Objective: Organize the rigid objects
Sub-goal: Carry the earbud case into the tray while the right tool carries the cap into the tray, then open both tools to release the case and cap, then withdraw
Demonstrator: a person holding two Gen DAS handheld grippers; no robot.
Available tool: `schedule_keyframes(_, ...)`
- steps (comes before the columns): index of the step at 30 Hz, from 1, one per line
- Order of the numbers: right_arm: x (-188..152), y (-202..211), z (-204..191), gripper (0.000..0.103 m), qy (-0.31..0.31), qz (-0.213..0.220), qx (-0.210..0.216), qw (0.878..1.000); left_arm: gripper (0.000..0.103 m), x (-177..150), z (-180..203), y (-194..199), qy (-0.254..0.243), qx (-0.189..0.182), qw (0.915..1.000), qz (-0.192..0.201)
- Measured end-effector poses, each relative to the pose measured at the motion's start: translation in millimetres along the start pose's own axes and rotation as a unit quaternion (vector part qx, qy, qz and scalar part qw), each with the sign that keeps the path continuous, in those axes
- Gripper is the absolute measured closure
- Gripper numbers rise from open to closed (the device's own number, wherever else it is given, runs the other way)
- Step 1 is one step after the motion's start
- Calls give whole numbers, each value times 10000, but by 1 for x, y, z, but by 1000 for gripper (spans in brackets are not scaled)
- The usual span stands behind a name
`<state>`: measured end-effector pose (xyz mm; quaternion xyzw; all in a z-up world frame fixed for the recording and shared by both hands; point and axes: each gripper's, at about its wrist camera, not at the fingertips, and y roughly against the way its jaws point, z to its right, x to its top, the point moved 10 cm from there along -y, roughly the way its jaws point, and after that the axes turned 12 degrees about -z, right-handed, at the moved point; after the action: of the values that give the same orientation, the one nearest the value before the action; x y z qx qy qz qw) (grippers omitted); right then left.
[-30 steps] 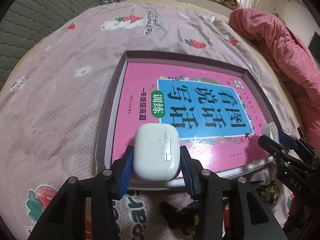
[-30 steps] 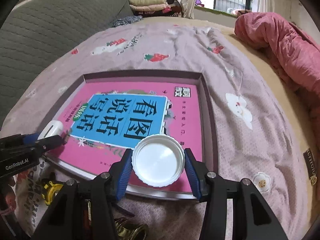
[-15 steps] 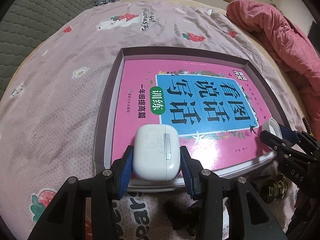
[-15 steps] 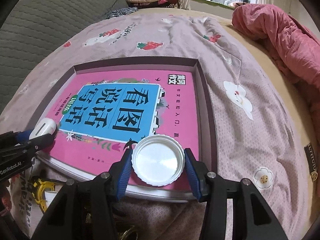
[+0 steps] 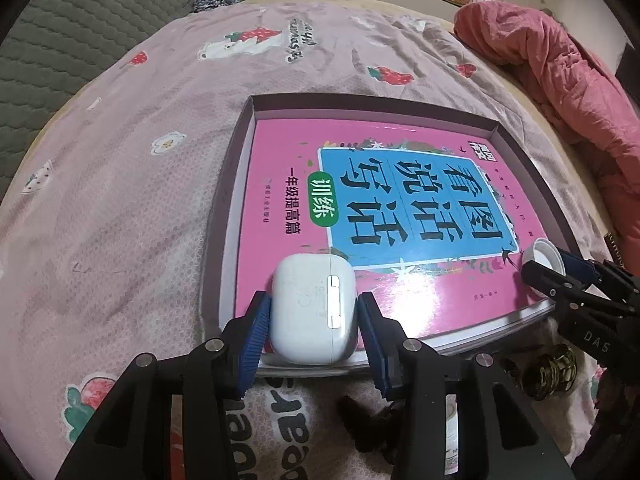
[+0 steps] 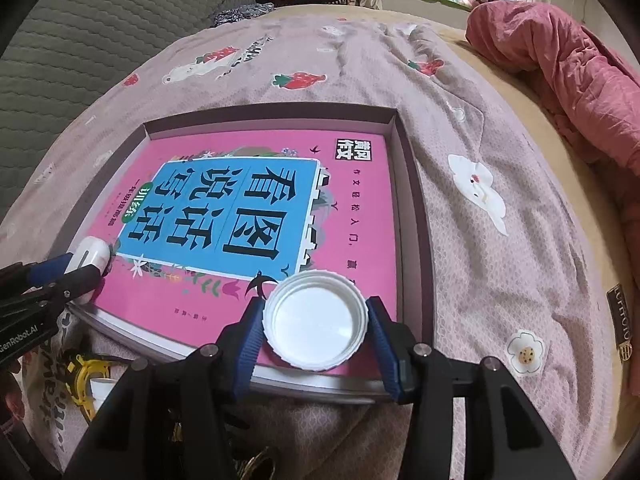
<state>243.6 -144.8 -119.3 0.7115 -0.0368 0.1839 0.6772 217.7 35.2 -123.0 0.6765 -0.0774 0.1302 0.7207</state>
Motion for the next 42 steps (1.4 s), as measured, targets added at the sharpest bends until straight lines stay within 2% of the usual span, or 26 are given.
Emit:
schedule_keyframes(7,-2,4,2,52,21,58,-74,10000,57,0,-4,2,21,32,10000,23)
schedule_keyframes(10,-3,7,3,48,53,139,-141,9998,57,0,-5,3,24,68,10000,43)
schedule_keyframes(19,-9,17,3,46,33,335,-60,9994,56,-2,-7,8,50,105,9999,81)
schedule_keyframes(22,-12,24,6,37,-14,425,-80,9991,53,-3,-9,11,89,63,9999,87)
schedule_keyframes(24,-13,28,7,36,-66,459,-5,9989,50,-3,-9,15,107,46,9998,130)
schedule_keyframes(37,-24,49,12,36,-193,663,33,9976,50,-15,-13,40,220,-225,9989,353)
schedule_keyframes(42,-30,60,14,36,-240,793,35,9966,48,-25,-13,57,205,-278,9976,592)
